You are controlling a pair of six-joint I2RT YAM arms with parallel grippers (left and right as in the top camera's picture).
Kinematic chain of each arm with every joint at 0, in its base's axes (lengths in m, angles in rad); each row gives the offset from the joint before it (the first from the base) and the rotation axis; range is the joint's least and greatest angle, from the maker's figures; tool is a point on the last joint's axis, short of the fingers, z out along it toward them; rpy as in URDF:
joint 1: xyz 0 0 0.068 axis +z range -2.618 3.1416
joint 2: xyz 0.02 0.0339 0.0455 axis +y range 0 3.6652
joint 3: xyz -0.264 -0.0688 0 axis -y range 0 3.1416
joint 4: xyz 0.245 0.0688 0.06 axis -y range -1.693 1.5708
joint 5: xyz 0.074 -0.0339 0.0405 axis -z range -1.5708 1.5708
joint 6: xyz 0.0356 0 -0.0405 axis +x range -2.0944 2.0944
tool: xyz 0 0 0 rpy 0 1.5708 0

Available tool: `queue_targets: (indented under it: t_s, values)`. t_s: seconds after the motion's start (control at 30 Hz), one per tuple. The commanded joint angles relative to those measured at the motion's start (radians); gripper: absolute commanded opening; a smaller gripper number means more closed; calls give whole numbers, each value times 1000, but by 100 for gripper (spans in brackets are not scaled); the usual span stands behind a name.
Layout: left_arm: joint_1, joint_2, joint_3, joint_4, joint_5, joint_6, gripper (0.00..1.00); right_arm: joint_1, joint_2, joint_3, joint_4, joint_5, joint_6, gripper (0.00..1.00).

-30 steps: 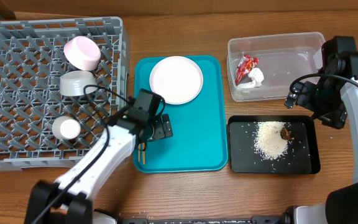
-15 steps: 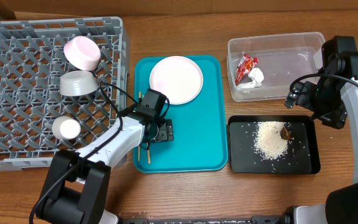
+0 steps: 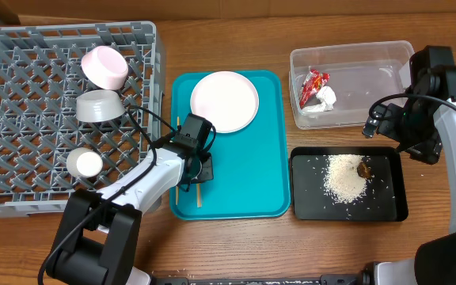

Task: Sort waste into correct bins and load items into the dishwasher
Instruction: 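Move the left gripper to the chopsticks and pinch one chopstick, then carry the chopstick to the rack and stand it upright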

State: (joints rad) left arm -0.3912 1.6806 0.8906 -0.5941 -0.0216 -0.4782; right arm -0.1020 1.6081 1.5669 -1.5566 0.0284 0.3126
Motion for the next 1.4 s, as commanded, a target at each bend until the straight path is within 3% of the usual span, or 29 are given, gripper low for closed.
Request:
queue_targets:
  t_s: [0.0, 0.33, 0.63, 1.03, 1.37]
  values:
    - [2, 21, -11, -19, 12, 0, 4, 0, -18, 6, 2, -5, -5, 100]
    - [6, -80, 156, -215, -8, 11, 4, 0, -18, 6, -2, -7, -5, 100]
    - [99, -255, 350, -429, -204, 64, 4, 0, -18, 6, -2, -8, -5, 100]
    - [420, -180, 342, -373, -214, 282, 5, 0, -18, 6, -2, -8, -5, 100]
    - [450, -109, 342, -297, -171, 353, 4, 0, -18, 6, -2, -8, -5, 100]
